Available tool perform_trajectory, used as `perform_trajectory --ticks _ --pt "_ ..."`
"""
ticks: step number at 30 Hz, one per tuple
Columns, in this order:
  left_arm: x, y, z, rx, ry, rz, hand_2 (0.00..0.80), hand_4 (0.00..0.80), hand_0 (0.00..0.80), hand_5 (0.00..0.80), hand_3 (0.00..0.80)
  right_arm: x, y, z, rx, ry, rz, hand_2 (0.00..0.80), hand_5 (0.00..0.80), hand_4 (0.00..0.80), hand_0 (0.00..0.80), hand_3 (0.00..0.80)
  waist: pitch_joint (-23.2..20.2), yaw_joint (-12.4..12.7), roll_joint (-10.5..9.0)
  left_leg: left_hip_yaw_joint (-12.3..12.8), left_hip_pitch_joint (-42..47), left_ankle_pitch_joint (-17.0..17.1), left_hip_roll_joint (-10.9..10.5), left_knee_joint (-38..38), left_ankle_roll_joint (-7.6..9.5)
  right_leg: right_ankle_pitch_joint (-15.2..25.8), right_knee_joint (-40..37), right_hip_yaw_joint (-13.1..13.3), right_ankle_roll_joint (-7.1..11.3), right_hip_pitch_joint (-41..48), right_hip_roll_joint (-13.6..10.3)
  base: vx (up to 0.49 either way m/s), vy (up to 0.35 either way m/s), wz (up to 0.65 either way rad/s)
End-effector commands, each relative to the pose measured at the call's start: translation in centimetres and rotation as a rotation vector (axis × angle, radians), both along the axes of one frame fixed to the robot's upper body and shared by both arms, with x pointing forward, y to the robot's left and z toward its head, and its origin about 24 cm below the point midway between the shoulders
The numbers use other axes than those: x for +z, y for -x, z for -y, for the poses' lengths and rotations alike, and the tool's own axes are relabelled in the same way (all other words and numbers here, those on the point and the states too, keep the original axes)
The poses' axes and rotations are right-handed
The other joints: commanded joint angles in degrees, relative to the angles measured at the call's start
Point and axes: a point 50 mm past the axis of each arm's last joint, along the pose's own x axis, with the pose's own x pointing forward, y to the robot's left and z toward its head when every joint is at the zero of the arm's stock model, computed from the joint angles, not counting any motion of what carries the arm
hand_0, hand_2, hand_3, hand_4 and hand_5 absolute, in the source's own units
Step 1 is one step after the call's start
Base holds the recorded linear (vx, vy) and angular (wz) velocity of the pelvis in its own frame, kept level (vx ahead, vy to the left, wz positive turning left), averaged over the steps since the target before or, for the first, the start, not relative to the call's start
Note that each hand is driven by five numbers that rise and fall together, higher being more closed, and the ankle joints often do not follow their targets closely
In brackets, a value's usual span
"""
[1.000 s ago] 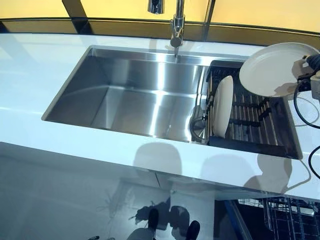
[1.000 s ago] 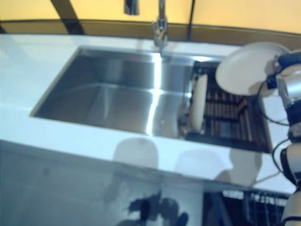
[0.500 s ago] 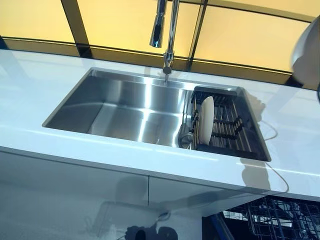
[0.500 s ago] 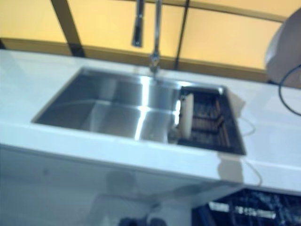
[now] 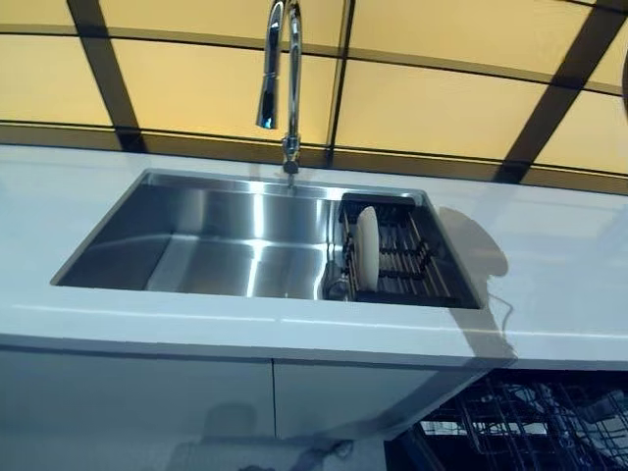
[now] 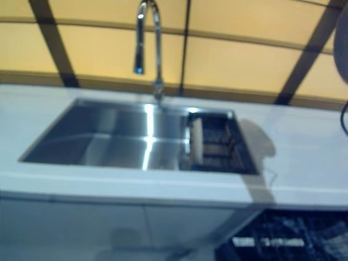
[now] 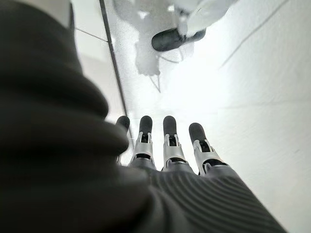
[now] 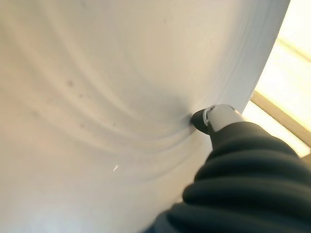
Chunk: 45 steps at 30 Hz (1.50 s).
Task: Take plates into dishwasher
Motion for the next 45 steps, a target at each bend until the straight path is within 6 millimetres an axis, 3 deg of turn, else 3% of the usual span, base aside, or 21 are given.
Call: perform_trajectory --ticks 1,2,4,7,10,14,18,23,28,29,30,32,34,38,40,45 --pt "2.2 -4.8 -1.9 -0.108 -0.091 0.099 0.000 0.000 0.000 0.000 0.000 2.4 2.1 1.2 -0.012 -0.038 0.110 0.800 0.800 0.800 0.800 0.800 4.0 -0.3 1.99 1.4 1.4 -10.4 -0.1 4.6 3.42 2.3 0.8 -0.2 6.31 -1.2 -1.5 -0.157 0.073 -0.53" --pt "2.3 -4.9 -2.1 -0.097 -0.095 0.106 0.000 0.000 0.000 0.000 0.000 2.2 2.0 1.1 0.002 -0.043 0.108 0.800 0.800 0.800 0.800 0.800 4.1 -0.5 2.26 1.7 1.5 -10.0 0.1 3.9 3.40 1.8 2.1 -0.4 6.18 -1.7 -1.0 -0.196 0.063 -0.73" --pt "3.0 -5.5 -3.1 -0.039 -0.111 0.121 0.000 0.000 0.000 0.000 0.000 1.3 1.5 0.9 0.036 -0.083 0.076 0.800 0.800 0.800 0.800 0.800 4.0 -1.5 3.77 2.3 1.1 -8.6 0.9 1.6 3.57 -3.1 14.0 -1.6 4.63 -3.8 0.6 -0.217 0.032 -0.80" --pt "2.9 -4.9 -3.9 0.029 -0.124 0.116 0.000 0.000 0.000 0.000 0.000 0.7 1.1 0.9 0.048 -0.082 0.053 0.800 0.800 0.800 0.800 0.800 2.9 -1.1 3.24 3.6 -2.3 -8.7 0.2 2.0 3.84 -8.9 19.8 -3.7 2.35 -2.6 1.4 -0.192 -0.078 -0.68" --pt "2.5 -3.9 -4.2 0.075 -0.131 0.105 0.000 0.000 0.000 0.000 0.000 -0.5 0.3 1.2 0.072 -0.086 0.016 0.800 0.800 0.800 0.800 0.800 1.8 0.3 1.30 4.8 -6.5 -9.1 -0.5 5.8 2.84 -9.7 8.7 -5.3 1.61 3.1 2.2 -0.168 -0.194 -0.66" --pt "2.1 -4.0 -3.2 0.093 -0.113 0.120 0.000 0.000 0.000 0.000 0.000 -1.4 0.1 1.3 0.057 -0.136 -0.065 0.800 0.800 0.800 0.800 0.800 2.3 -0.4 1.20 5.3 -8.3 -6.3 0.0 3.2 0.66 -10.4 2.8 -2.3 0.89 4.0 3.9 -0.199 -0.189 -0.52" --pt "1.6 -3.9 -2.1 0.095 -0.094 0.129 0.000 0.000 0.000 0.000 0.000 -2.4 1.0 1.3 0.058 -0.129 -0.113 0.800 0.800 0.800 0.800 0.800 2.1 -2.1 1.37 5.4 -7.6 -4.3 0.1 -0.2 -0.60 -10.3 0.9 -1.5 0.46 4.9 4.8 -0.133 -0.102 0.00" --pt "1.2 -2.9 -2.3 0.122 -0.108 0.098 0.000 0.000 0.000 0.000 0.000 -3.7 1.9 1.3 0.073 -0.114 -0.170 0.800 0.800 0.800 0.800 0.800 1.8 -3.8 1.23 5.1 -7.4 -3.8 1.0 -0.2 -1.31 -11.1 2.5 -1.0 -0.74 4.2 5.8 -0.108 -0.120 -0.04" --pt "0.8 -1.7 -2.2 0.183 -0.107 0.094 0.000 0.000 0.000 0.000 0.000 -4.3 2.1 0.5 0.089 -0.017 -0.213 0.800 0.800 0.800 0.800 0.800 3.3 -3.5 0.90 3.1 -8.5 -0.9 1.6 -0.2 -3.19 -10.3 2.0 0.4 -2.15 4.3 7.4 -0.117 -0.155 -0.02" --pt "0.8 -1.9 -2.0 0.193 -0.103 0.111 0.000 0.000 0.000 0.000 0.000 -4.6 2.0 0.1 0.083 0.042 -0.232 0.800 0.800 0.800 0.800 0.800 4.5 -3.0 0.63 0.6 -9.8 0.5 1.3 0.3 -3.12 -9.0 1.3 1.2 -2.71 3.7 7.5 -0.182 -0.089 0.03" --pt "0.8 -1.9 -1.9 0.203 -0.095 0.119 0.000 0.000 0.000 0.000 0.000 -4.8 1.7 -0.3 0.086 0.068 -0.239 0.800 0.800 0.800 0.800 0.800 4.9 -2.4 0.23 -1.7 -10.1 -0.8 1.1 3.1 -2.52 -8.7 1.0 2.1 -2.84 3.2 7.1 -0.181 -0.069 0.04" --pt "0.6 -2.2 -1.3 0.211 -0.072 0.129 0.000 0.000 0.000 0.000 0.000 -5.4 1.2 -1.0 0.109 0.110 -0.247 0.800 0.800 0.800 0.800 0.800 5.5 -2.0 -0.19 -3.5 -10.3 -4.3 0.8 9.1 -1.33 -8.2 0.8 3.4 -3.02 2.4 6.2 -0.091 0.029 -0.22" --pt "0.5 -2.7 -0.9 0.207 -0.057 0.137 0.000 0.000 0.000 0.000 0.000 -5.9 0.9 -1.5 0.125 0.138 -0.253 0.800 0.800 0.800 0.800 0.800 5.6 -2.4 -0.13 -3.1 -8.6 -8.6 1.1 13.6 0.15 -8.3 1.9 4.1 -2.72 0.6 5.0 -0.068 0.156 -0.50" --pt "1.0 -4.4 -0.6 0.179 -0.056 0.171 0.000 0.000 0.000 0.000 0.000 -9.2 0.5 -1.0 0.123 0.074 -0.277 0.800 0.800 0.800 0.800 0.800 6.0 -4.1 2.21 -3.0 -2.6 -4.6 1.5 0.7 -0.07 -7.8 3.4 2.5 -1.37 -1.8 5.7 -0.064 0.154 -0.27" --pt "1.3 -5.1 -0.7 0.164 -0.062 0.191 0.000 0.000 0.000 0.000 0.000 -10.5 0.5 -1.0 0.111 0.034 -0.298 0.800 0.800 0.800 0.800 0.800 6.7 -4.2 2.58 -3.1 -2.6 -4.2 1.2 -0.2 -0.08 -7.4 3.7 2.6 -0.69 -2.6 5.5 -0.076 0.096 0.25" --pt "1.2 -4.7 -0.9 0.197 -0.072 0.208 0.000 0.000 0.000 0.000 0.000 -13.6 -0.1 -0.9 0.099 -0.034 -0.387 0.800 0.800 0.800 0.800 0.800 6.6 -3.8 2.73 -3.1 -2.2 -5.3 0.4 -0.2 0.83 -6.8 2.6 2.8 -0.19 -2.2 5.2 -0.001 0.074 0.09"
